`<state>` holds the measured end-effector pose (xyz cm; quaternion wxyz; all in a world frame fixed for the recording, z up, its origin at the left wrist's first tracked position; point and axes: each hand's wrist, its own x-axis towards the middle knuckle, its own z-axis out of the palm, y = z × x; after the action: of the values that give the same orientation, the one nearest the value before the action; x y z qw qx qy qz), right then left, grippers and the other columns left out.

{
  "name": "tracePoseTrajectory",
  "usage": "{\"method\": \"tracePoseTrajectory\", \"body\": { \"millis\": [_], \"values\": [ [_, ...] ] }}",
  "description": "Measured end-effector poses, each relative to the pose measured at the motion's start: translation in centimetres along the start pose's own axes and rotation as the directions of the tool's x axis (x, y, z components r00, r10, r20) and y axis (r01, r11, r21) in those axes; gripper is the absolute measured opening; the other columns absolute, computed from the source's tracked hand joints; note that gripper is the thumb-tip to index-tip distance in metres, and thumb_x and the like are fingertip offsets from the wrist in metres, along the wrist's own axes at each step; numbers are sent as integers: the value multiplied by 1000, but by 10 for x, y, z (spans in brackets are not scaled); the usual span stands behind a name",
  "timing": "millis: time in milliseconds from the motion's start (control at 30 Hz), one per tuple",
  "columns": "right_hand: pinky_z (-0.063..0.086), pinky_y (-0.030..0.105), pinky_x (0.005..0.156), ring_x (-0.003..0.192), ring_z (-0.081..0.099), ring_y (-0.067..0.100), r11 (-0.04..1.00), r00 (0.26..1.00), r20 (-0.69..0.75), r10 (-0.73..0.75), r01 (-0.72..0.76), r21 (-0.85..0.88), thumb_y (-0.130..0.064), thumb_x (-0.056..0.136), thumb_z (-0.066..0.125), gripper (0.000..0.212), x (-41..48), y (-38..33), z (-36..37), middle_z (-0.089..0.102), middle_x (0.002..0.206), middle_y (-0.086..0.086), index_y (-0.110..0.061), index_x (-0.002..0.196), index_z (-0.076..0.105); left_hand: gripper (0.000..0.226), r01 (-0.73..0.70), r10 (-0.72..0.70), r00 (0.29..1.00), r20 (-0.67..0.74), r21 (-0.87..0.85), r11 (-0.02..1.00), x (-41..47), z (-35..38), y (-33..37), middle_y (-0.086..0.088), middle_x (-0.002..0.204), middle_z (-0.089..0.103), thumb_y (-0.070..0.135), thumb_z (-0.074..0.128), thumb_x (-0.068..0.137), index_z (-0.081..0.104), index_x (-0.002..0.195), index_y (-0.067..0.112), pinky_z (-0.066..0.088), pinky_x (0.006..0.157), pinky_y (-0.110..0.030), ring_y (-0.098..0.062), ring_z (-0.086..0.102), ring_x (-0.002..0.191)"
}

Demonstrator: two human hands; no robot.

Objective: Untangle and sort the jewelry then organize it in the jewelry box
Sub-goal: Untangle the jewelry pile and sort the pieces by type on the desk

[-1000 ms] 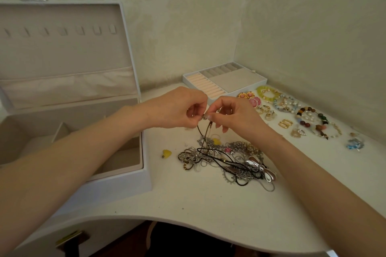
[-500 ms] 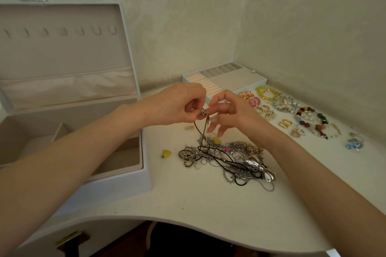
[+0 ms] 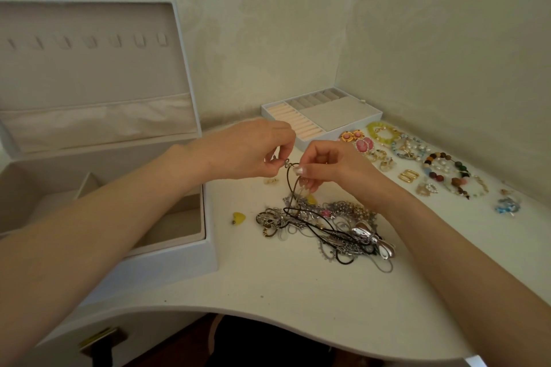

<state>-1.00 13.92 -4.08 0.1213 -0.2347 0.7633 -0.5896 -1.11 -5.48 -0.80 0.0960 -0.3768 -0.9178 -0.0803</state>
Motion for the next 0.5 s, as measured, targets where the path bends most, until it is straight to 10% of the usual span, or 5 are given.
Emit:
{"method": "tracePoseTrajectory", "body": {
  "millis": [200,500],
  "values": [
    [51,22,57,55,57,12,1000,1000,-30,-2,2,-1,-4,83,68,10,0,0,-1,62,59,0,-7,76,63,10,112,-114,991,66,38,993,1,-2,6,16,71,47,17,59,85,50,82,22,40,67,-23,-6,48,71],
    [50,18,56,51,56,6,997,999,-41,13,-16,-80,-9,78,74,6,1,4,2,64,57,-3,-9,74,69,10,264,-274,961,22,-355,897,1,0,6,3,72,62,5,65,81,60,83,13,45,63,-20,-6,52,61]
  ]
}}
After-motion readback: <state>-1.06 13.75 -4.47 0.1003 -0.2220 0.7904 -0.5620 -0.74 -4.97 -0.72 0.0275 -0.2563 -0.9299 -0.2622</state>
